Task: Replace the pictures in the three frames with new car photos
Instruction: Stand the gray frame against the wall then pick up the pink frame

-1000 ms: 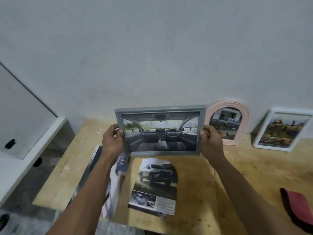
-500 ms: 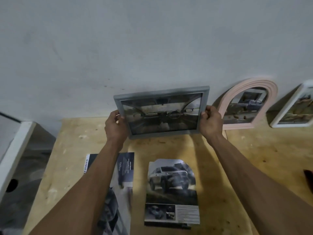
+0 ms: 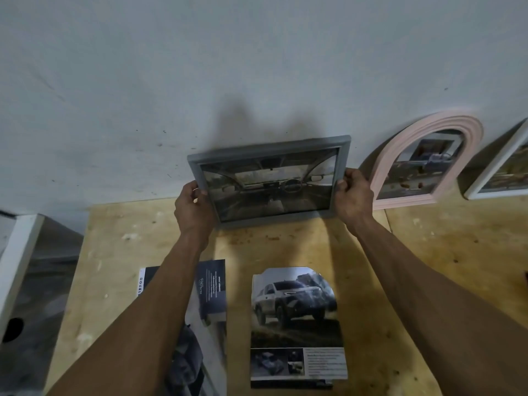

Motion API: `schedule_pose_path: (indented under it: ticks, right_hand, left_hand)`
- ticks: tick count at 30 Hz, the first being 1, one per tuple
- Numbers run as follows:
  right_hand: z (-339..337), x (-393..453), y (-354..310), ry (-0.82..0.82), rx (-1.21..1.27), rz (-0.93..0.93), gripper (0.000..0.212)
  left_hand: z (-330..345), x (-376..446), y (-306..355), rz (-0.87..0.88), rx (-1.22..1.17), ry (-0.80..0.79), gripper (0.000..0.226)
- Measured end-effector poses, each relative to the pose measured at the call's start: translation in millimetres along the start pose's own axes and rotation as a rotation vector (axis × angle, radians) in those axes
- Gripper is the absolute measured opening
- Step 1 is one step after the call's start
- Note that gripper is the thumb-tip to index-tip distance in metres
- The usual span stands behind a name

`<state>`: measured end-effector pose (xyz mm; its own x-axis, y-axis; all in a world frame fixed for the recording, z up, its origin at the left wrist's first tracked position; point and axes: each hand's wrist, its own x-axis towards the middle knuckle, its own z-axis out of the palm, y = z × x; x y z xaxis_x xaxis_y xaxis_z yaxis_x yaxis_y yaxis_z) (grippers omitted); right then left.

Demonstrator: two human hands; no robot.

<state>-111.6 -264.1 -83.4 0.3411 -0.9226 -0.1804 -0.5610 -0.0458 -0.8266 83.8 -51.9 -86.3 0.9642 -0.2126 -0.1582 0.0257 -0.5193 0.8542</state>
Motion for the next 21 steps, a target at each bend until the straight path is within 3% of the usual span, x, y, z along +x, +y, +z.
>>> schedule_pose_path:
  ticks: [7,11,14,18,21]
  right_hand:
    - [-0.7,1.4,-2.5,-0.037,-0.018,0.023,0.035]
    - [-5.2,-4.6,-1.4,-0.048,0.003,0.037,0.048]
    - [-15.4,-18.4,2.5,0.010,0.006,0.015,0.046]
    - [-47.0,-36.1,10.2,0.038,0.051,-0.023,0.030]
    - [-83.5,-34.9,22.1,0.082,0.063,-0.039,0.022]
  left_hand:
    - [-2.5,-1.1,6.1,-0.034,0.023,-0.044,0.032]
    - [-4.2,-11.3,11.1,-0.091,0.043,-0.099,0.049]
    - [-1.8,-31.9,9.1,-0.167,0.089,-0.035,0.058]
    - [10.0,-73.6,17.6,-0.087,0.054,0.110,0.029]
    - [32.7,-110.1,35.3,0.038,0.086,0.023,0.010]
